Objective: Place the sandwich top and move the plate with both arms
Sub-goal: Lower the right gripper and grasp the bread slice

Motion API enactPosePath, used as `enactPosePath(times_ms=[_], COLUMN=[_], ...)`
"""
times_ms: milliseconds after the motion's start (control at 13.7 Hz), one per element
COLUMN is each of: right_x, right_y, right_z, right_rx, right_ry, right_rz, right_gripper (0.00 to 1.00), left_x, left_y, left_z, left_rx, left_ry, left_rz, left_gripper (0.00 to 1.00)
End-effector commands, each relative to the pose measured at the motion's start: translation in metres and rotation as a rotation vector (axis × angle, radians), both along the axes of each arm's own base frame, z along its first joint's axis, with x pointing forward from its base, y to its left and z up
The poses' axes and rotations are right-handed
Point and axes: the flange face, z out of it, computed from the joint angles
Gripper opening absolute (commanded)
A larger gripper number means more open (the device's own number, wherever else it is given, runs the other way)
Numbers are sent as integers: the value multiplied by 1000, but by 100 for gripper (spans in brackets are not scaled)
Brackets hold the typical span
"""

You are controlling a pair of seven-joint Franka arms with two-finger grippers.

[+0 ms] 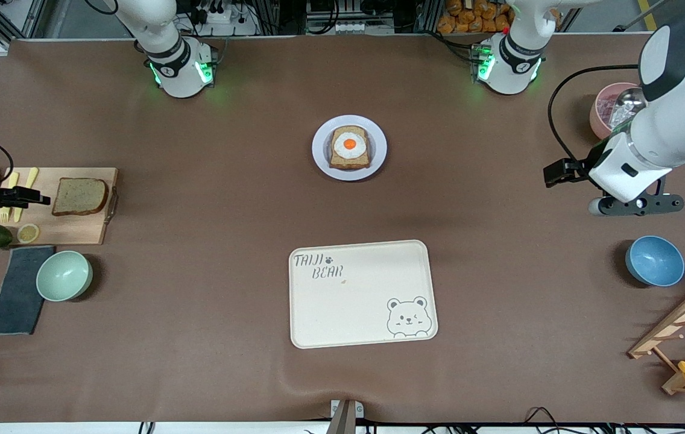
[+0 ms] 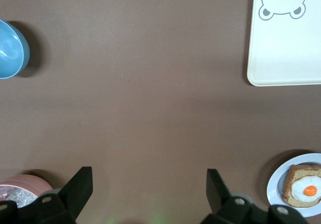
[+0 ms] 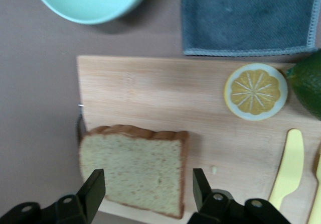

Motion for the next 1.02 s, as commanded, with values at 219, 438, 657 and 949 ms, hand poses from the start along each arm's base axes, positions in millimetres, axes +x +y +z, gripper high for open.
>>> enactPosePath(times_ms=[219, 438, 657, 949], right_x=[-16, -18, -21, -28], right_y=[-20, -23, -25, -30], right_z=[-33, -38, -44, -63], right_rx=[77, 89, 92, 123], right_ry=[-30, -37, -35, -40], right_rz=[-28, -24, -27, -19], right_gripper=[63, 62, 62, 54], left_x=[0, -1, -2, -2], left_y=[-2, -2, -3, -3], left_z=[1, 1, 3, 4], left_rx=[-18, -17, -16, -16], left_ry=[-5, -4, -2, -4], left_rz=[17, 17, 14, 14], left_gripper=[100, 100, 100, 100])
